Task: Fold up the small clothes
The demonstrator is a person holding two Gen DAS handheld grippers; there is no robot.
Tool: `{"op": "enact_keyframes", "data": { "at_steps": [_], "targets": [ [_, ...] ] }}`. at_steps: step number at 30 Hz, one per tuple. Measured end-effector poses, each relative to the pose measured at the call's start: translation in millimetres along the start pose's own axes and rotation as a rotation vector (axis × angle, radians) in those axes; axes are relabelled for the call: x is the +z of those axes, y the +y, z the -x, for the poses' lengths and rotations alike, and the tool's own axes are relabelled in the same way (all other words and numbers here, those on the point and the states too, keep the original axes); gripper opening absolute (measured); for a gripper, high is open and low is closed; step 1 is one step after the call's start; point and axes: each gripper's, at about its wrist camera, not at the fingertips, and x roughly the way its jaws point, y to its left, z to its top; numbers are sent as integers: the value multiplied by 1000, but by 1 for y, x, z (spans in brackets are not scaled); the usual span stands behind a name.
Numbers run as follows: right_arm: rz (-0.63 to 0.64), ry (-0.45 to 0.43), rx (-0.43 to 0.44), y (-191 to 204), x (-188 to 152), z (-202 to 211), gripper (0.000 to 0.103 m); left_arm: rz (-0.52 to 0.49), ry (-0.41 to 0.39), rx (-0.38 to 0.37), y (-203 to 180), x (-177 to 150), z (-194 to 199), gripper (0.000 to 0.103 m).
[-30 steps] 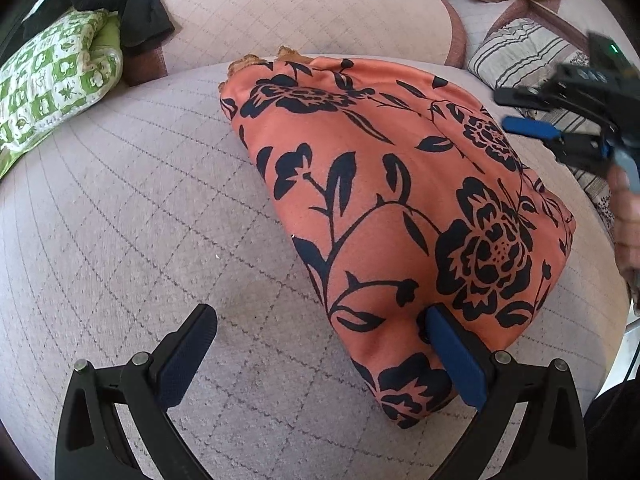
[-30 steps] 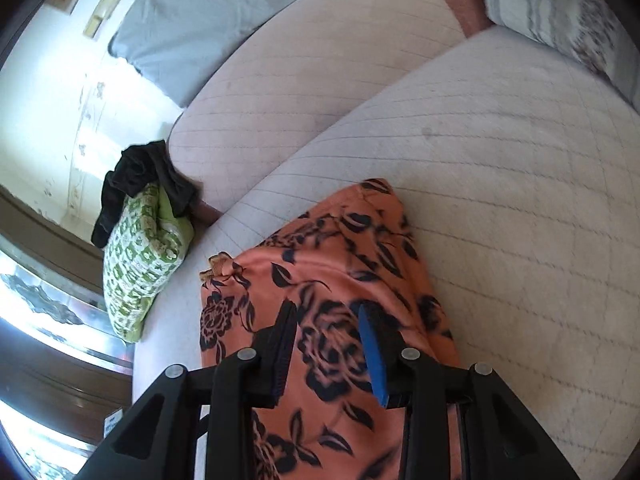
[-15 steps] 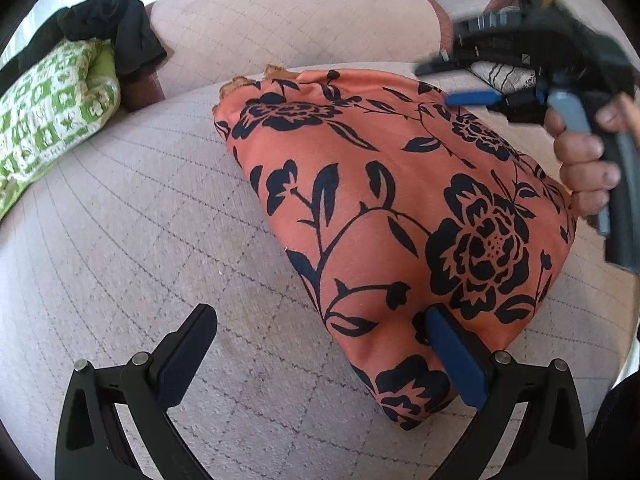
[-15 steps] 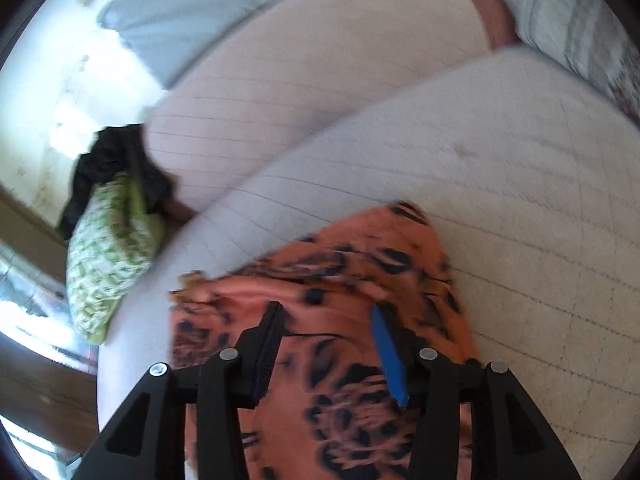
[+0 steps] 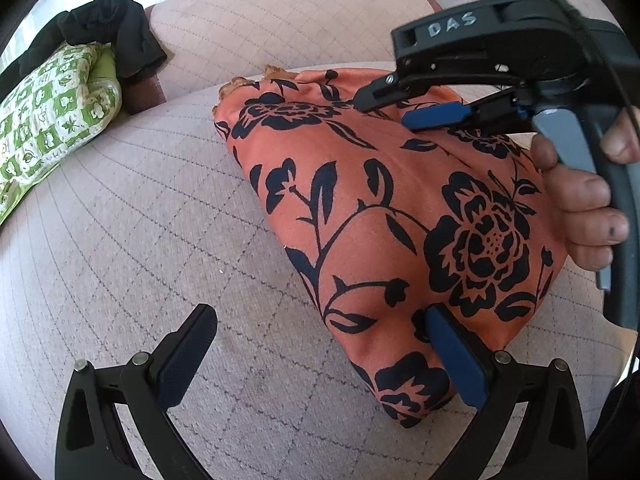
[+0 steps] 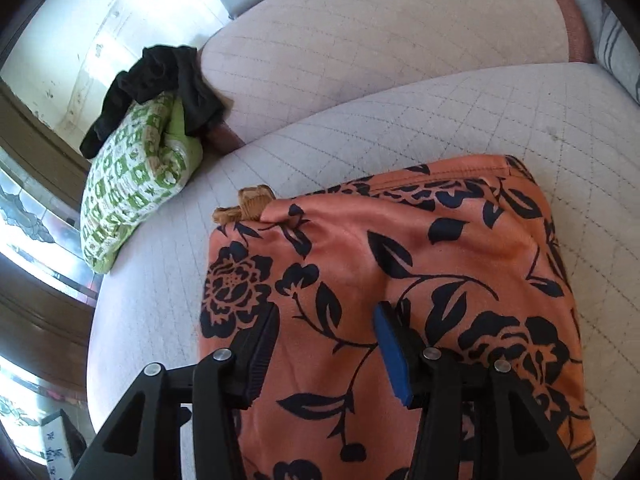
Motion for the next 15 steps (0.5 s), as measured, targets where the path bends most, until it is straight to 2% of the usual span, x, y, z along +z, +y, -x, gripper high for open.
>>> {"op": "enact_keyframes", "data": {
  "at_steps": [7, 11, 15],
  "targets": [
    [14, -10, 123, 23, -2, 6, 53, 5, 0, 1, 2, 1, -3, 103],
    [7, 57, 96, 19, -10, -23, 53, 5, 3, 3, 2, 1, -5, 103],
    [41, 55, 69, 25, -10, -15, 53, 6, 2, -1, 2, 1, -4, 103]
  ]
}}
